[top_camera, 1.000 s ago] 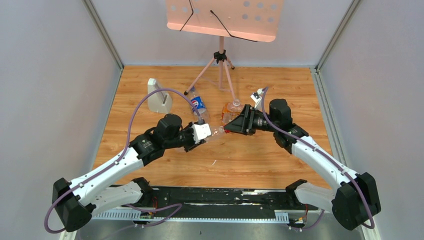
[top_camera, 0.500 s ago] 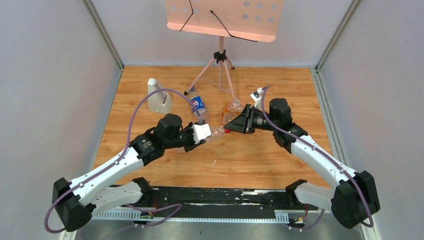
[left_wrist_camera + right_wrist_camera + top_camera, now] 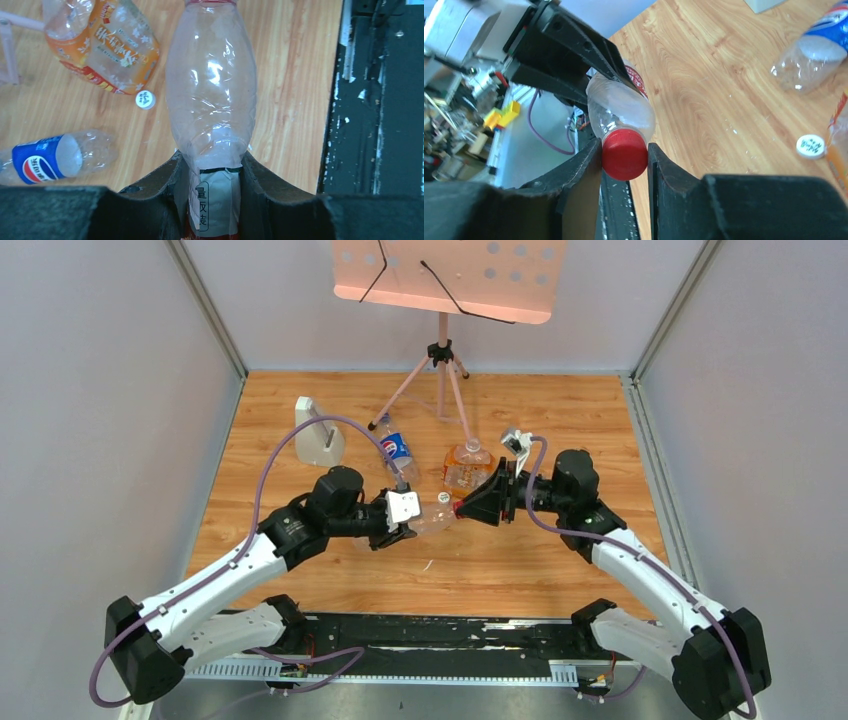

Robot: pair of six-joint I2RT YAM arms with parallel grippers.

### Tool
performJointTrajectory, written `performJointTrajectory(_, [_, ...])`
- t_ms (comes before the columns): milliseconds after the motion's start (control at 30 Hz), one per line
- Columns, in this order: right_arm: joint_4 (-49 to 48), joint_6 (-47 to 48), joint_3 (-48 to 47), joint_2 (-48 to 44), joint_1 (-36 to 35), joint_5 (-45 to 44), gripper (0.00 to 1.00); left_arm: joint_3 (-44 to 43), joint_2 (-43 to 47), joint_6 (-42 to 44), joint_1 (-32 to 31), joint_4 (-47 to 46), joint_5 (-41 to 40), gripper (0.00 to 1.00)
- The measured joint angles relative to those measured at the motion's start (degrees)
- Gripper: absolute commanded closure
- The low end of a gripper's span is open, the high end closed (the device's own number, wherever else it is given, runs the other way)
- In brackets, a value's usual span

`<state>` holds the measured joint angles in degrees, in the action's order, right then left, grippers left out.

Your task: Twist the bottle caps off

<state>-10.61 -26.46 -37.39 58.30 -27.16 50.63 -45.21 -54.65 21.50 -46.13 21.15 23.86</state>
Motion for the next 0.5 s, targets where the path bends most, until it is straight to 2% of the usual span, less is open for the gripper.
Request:
performJointTrajectory(133, [-0.2,6.4,0.0,-1.2,0.0,3.2,0.64,-0.7,0.0,-0.6,0.6,1.2,3.4,1.0])
performJointTrajectory(167, [0.1,7.4,-0.1,-1.6,0.0,3.6,0.56,-0.9,0.0,-0.6,0.6,1.4,4.0,1.0])
performJointTrajectory(200, [0.5,7.8,-0.2,-1.8,0.0,3.7,0.43,-1.0,0.0,-0.7,0.6,1.5,4.4,1.0])
performJointTrajectory(233, [1.2,8.1,-0.6,-1.9,0.0,3.8,0.38,-1.0,0.0,-0.7,0.7,1.5,4.6,1.0])
performJointTrajectory(500, [6.8,3.8,-4.7,-1.7,-0.2,-0.5,0.28,-1.0,0.0,-1.0,0.5,1.4,5.0,1.0])
